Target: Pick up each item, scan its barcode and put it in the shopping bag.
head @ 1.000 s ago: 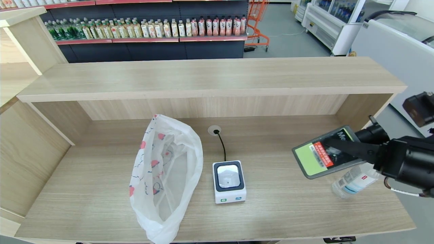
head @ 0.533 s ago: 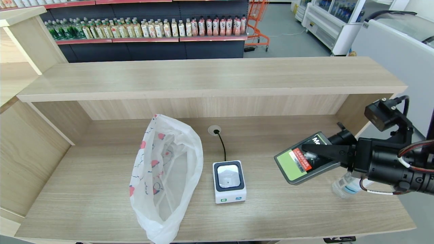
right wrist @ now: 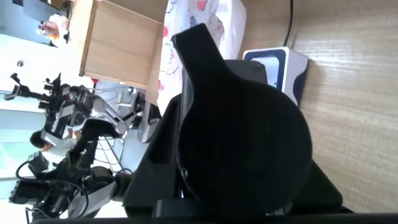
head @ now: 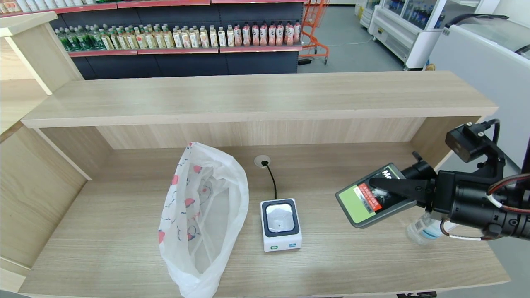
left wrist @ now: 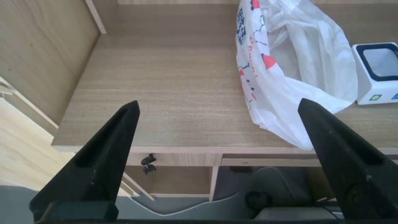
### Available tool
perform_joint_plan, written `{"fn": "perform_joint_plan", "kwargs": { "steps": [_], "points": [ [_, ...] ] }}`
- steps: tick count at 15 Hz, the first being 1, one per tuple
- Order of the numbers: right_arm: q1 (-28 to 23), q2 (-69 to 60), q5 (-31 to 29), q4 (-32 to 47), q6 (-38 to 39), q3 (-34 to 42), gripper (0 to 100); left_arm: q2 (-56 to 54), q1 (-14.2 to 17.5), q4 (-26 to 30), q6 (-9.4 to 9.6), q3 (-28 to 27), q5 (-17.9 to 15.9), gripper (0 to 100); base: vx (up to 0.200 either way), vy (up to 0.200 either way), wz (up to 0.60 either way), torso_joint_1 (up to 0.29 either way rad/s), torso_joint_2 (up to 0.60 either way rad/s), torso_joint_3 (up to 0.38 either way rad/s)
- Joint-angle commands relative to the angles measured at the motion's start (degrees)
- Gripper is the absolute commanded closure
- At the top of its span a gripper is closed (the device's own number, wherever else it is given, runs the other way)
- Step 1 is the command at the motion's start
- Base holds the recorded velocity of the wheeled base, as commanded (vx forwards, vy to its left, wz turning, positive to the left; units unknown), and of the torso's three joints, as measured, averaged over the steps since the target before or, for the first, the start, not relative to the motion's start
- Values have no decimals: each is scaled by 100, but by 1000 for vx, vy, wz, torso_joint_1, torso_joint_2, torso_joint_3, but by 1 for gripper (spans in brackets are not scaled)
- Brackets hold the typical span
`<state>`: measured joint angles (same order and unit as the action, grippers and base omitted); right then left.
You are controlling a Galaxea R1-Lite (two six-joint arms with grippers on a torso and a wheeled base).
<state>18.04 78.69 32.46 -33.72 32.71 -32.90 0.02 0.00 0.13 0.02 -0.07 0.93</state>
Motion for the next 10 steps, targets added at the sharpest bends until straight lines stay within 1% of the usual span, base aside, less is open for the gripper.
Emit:
{"fn": "perform_joint_plan", "kwargs": {
  "steps": [1, 3, 5, 7, 8, 10],
  "points": [
    [6, 76, 6, 6, -1, -6, 100, -2, 0, -5, -11, -1, 4, 0, 0, 200, 0, 7, 7, 7],
    [15, 401, -38, -3, -124, -67, 100, -2, 0, 4, -29, -1, 4, 0, 0, 200, 0, 19, 10, -2],
    [59, 727, -74, -3, -344, -173, 100, -2, 0, 4, 6, -1, 4, 0, 0, 200, 0, -7, -2, 2],
    [182, 1105, -91, -3, -476, -287, 100, -2, 0, 4, -2, 7, 4, 0, 0, 0, 0, 0, 0, 0],
    [182, 1351, -153, -12, -731, -348, 100, -2, 0, 4, -2, -1, 4, 0, 0, 0, 0, 0, 0, 0],
    [217, 1650, -434, -21, -880, -392, 100, -2, 0, 4, 6, -1, 4, 0, 0, 0, 0, 0, 0, 0]
  ]
}}
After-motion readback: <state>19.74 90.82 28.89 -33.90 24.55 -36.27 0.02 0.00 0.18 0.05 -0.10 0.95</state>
